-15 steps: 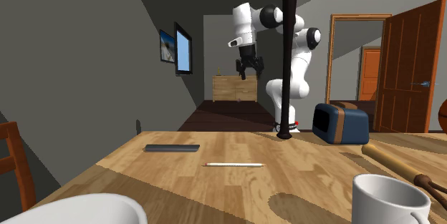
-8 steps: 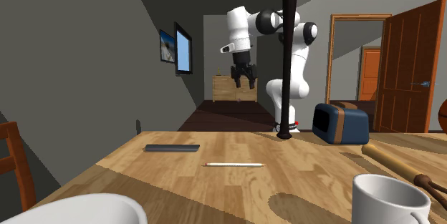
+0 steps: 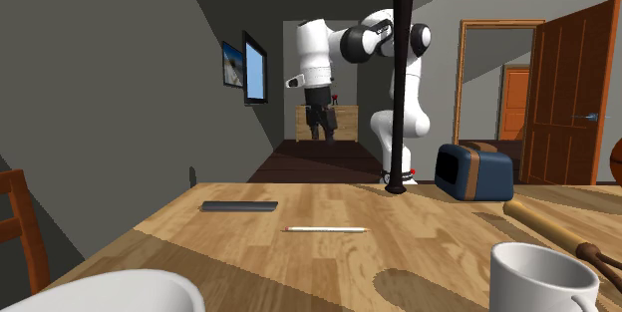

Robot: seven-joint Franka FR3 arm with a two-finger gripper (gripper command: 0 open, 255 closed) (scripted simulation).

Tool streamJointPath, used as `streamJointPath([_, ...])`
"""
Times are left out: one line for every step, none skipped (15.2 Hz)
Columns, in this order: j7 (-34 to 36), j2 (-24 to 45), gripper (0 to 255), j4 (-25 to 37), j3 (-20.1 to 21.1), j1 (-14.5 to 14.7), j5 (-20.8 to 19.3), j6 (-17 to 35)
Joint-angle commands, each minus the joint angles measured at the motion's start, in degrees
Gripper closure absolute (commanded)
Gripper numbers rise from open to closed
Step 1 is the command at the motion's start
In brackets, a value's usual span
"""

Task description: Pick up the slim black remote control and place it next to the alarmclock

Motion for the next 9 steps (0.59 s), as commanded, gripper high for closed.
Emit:
streamJointPath([3.1,3.7,0,2.7,0.4,-0.3,-0.6,1.6])
streamJointPath([4.6,5.9,0,4.2,0.6,-0.4,-0.9,2.4])
streamJointPath([6.1,8.0,0,5.8,0.7,-0.5,-1.3,3.2])
streamJointPath([7.7,10.1,0,7.4,0.8,-0.6,-1.7,3.9])
streamJointPath([9.1,12.2,0,9.1,0.8,-0.6,-2.1,4.5])
streamJointPath([10.6,14.3,0,10.9,0.8,-0.6,-2.6,5.1])
streamJointPath([12.0,16.5,0,12.7,0.7,-0.6,-3.0,5.5])
streamJointPath([13.4,18.6,0,14.7,0.6,-0.6,-3.4,5.9])
streamJointPath([14.8,20.7,0,16.7,0.4,-0.5,-3.9,6.2])
